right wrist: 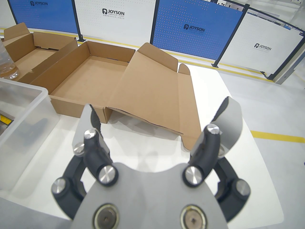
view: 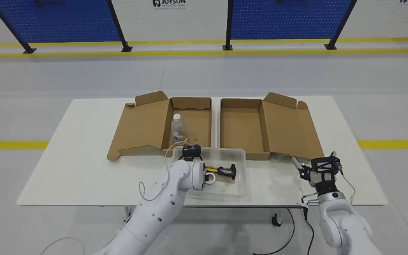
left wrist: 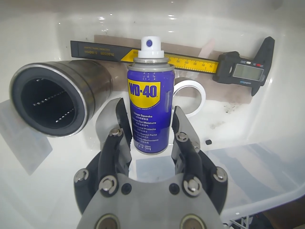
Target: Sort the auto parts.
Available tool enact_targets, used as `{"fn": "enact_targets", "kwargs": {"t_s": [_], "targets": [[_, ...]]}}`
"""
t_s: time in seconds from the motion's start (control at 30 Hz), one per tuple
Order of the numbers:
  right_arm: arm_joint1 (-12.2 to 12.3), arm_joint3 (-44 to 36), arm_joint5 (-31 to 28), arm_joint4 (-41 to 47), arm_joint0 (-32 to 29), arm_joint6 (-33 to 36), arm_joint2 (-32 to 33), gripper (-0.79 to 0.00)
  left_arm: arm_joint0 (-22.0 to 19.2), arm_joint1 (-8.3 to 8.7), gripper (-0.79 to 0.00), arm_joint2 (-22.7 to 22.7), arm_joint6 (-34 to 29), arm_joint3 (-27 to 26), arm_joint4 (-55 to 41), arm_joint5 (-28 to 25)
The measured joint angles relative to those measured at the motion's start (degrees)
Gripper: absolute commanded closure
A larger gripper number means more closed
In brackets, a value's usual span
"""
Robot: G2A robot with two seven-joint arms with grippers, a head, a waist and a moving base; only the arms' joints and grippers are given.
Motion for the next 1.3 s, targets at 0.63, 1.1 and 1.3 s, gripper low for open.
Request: {"fn": "enact_targets", "kwargs": {"t_s": [0.63, 1.1, 1.3], "targets": [[0.0, 0.0, 0.0, 0.0, 0.0, 0.0, 0.0, -0.785, 1.39, -3.81, -0.348, -3.29, -3.04, 1.97, 6.58, -3.04], [0.0, 0.0, 0.0, 0.0, 0.0, 0.0, 0.0, -0.785, 1.88, -6.64, 0.0, -6.1, -4.86, 2.69, 10.95, -4.85], [0.0, 0.0, 0.0, 0.0, 0.0, 0.0, 0.0, -0.785, 3.27, -7.48, 0.0, -7.76, -5.71, 0.28, 13.39, -5.72]]}}
